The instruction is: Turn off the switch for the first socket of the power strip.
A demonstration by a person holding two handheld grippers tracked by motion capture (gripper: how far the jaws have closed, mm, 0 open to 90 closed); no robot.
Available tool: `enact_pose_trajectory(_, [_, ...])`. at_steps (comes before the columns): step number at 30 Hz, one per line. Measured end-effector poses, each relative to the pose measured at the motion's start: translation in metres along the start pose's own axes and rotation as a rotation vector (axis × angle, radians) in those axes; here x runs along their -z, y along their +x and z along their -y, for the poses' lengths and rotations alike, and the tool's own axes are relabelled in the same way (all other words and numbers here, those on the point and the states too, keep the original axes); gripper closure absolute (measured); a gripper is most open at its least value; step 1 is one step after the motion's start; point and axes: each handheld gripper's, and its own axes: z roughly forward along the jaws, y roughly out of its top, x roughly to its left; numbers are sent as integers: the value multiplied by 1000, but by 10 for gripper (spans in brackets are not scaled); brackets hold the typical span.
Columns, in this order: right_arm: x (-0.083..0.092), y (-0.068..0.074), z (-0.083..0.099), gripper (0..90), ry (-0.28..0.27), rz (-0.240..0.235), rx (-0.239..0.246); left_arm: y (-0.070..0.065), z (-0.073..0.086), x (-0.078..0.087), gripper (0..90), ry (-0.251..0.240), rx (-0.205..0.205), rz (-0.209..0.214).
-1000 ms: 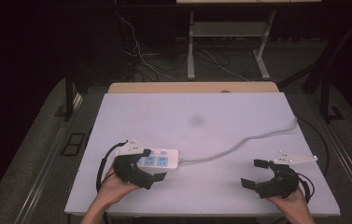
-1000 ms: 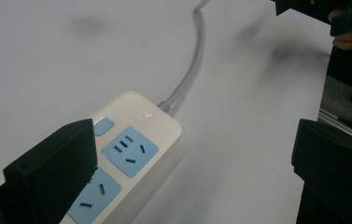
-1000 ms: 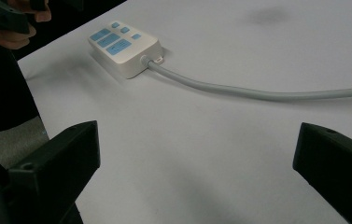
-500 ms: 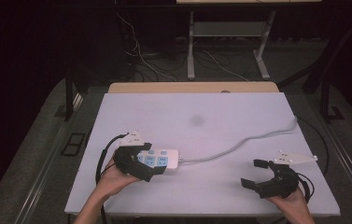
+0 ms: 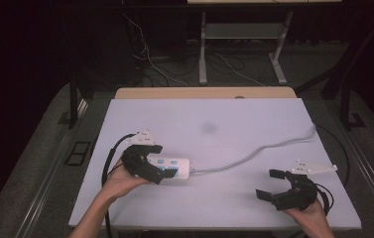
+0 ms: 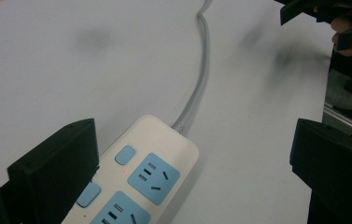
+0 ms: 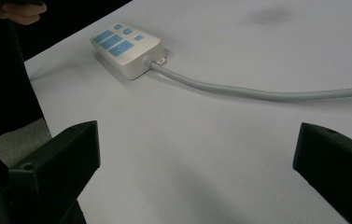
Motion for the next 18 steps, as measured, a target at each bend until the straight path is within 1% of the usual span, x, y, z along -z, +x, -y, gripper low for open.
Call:
enact_pose_trajectory(9, [0,0,0,4,-1,0,-3,6,-9,-5,3,38,-17,4])
enact_pose_trajectory(11, [0,-1,0,4,-2,0,-1,8,-11,-7,5,57,-30,2])
enact_pose_trajectory(13, [0,-1,0,4,-1,-1,0,10,-12,-9,8,71,-30,0])
enact_pose_trajectory(16, [0,-1,-1,4,-5,-1,3,13,-14,-11,14,90,-42,-6])
enact_pose_trajectory(18, [0,-1,-1,4,-7,-2,1,15,-16,-12,24,97,-43,-6])
